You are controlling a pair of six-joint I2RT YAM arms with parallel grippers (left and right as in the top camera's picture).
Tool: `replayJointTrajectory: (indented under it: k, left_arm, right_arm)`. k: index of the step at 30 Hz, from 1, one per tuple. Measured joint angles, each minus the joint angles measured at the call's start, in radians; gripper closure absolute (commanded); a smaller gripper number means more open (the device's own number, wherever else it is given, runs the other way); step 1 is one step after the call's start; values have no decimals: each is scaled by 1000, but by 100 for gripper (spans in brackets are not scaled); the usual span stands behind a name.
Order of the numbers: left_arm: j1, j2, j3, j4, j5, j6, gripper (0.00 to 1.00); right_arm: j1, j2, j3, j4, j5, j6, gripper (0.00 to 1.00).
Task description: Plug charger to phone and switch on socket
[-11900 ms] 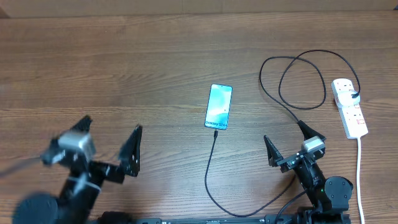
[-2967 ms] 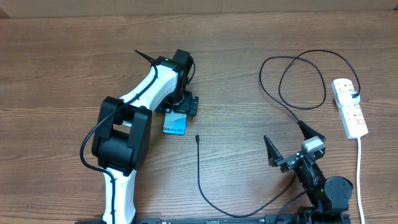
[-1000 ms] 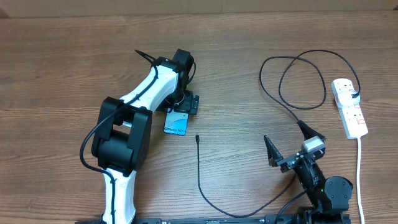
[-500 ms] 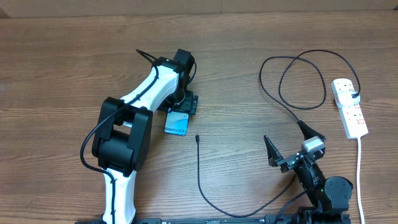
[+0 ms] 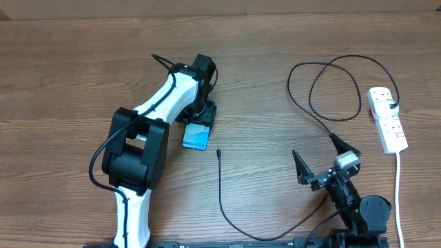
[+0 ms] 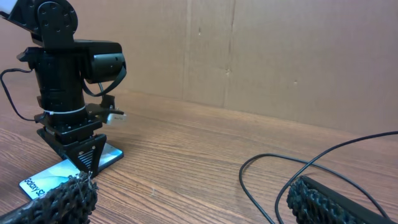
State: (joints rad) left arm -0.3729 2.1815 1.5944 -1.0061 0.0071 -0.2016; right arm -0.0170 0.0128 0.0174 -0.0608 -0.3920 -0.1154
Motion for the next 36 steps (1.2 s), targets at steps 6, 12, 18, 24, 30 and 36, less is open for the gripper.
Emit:
replayJointTrajectory:
  k: [6,12,18,24,30,36]
  left_arm:
    - [0,23,44,-60,9,1,37]
    - [2,49,92,-134,61,3,36]
    - [9,71,137,-175,169,3,36]
    - [9,82,180,-229,238,22,35]
    - [23,82,246,-286,439,132,34]
    - [53,82,272,-289,681,201,33]
  right_arm:
    - [0,0,0,1,0,0,0]
    - [0,0,0,0,0,0,0]
    - [0,0,0,0,0,0,0]
    - [0,0,0,0,0,0,0]
    - [0,0,0,0,0,0,0]
    - [0,0,0,32,-26,33,0]
